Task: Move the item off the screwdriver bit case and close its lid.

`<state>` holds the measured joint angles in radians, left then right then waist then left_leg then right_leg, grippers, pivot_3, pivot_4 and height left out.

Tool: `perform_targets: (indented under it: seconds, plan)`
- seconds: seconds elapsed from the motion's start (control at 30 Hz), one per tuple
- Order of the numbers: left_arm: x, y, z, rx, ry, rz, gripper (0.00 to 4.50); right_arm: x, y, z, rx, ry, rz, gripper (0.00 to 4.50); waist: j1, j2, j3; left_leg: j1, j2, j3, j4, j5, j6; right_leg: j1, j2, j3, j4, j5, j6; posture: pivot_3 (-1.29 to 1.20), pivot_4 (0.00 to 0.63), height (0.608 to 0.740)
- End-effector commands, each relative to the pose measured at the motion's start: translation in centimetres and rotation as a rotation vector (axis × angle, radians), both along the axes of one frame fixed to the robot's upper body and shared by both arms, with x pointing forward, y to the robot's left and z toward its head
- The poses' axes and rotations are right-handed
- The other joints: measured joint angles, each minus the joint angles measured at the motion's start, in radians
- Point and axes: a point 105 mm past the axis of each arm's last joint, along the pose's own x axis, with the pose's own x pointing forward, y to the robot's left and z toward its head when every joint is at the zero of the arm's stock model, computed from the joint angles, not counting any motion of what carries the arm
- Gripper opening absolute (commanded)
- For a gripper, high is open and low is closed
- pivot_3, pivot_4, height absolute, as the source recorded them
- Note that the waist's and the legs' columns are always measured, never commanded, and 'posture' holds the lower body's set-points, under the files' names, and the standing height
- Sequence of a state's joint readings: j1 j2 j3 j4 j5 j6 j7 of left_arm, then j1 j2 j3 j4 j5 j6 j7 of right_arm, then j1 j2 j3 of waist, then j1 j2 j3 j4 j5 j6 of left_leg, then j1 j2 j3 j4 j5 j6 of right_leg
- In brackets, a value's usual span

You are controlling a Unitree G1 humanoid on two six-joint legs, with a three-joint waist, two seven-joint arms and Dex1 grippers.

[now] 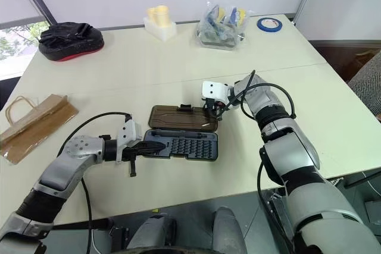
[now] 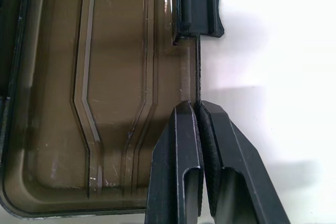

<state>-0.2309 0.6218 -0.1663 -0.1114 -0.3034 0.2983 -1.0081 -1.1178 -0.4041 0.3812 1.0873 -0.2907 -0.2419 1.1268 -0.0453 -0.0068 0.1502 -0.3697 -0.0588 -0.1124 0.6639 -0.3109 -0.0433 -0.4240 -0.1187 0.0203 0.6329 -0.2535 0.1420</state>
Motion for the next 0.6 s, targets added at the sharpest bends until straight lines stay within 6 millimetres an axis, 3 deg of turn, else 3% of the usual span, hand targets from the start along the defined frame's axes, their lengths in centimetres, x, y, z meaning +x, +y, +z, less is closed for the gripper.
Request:
perform_targets:
  seconds: [0.03, 0.17, 0.3, 0.43, 0.6]
  plan:
    - [1.5, 0.3, 2.8, -0.109, -0.047, 0.084, 0.0, 0.8, -0.1, 1.2, -0.075, -0.222, 0.048, 0.05, 0.0, 0.0, 0.0, 0.0, 0.0, 0.0, 0.0, 0.0, 0.0, 0.0, 0.0, 0.0, 0.0, 0.0, 0.0, 0.0, 0.15, 0.74]
    - [3.2, 0.6, 5.7, -0.231, -0.072, 0.181, 0.0, 0.7, 0.5, 3.9, -0.036, -0.389, 0.105, 0.05, 0.002, 0.0, 0.001, -0.004, 0.0, 0.0, 0.001, 0.001, -0.002, -0.004, 0.0, 0.0, 0.002, 0.0, 0.0, 0.0, 0.15, 0.74]
    - [4.2, 1.0, 7.6, -0.3, -0.082, 0.228, 0.0, -0.1, 0.8, 4.6, -0.012, -0.432, 0.113, 0.05, 0.001, 0.0, 0.001, -0.005, -0.001, 0.0, 0.001, 0.001, -0.002, -0.005, -0.001, 0.0, 0.001, 0.0, 0.0, 0.0, 0.15, 0.74]
    - [6.8, 3.4, 12.9, -0.51, -0.131, 0.368, 0.0, -2.8, 1.1, 4.7, -0.015, -0.521, 0.167, 0.05, 0.01, -0.001, 0.001, -0.007, -0.001, -0.003, 0.001, 0.001, -0.002, -0.005, -0.001, -0.001, 0.0, 0.0, 0.0, 0.0, 0.15, 0.74]
    - [8.8, 5.4, 13.4, -0.56, -0.122, 0.481, 0.0, -4.2, 1.7, 5.6, -0.003, -0.587, 0.151, 0.05, -0.002, 0.0, 0.001, -0.004, -0.001, -0.002, -0.001, 0.001, -0.001, -0.005, -0.001, 0.0, 0.0, 0.0, 0.0, 0.0, 0.15, 0.74]
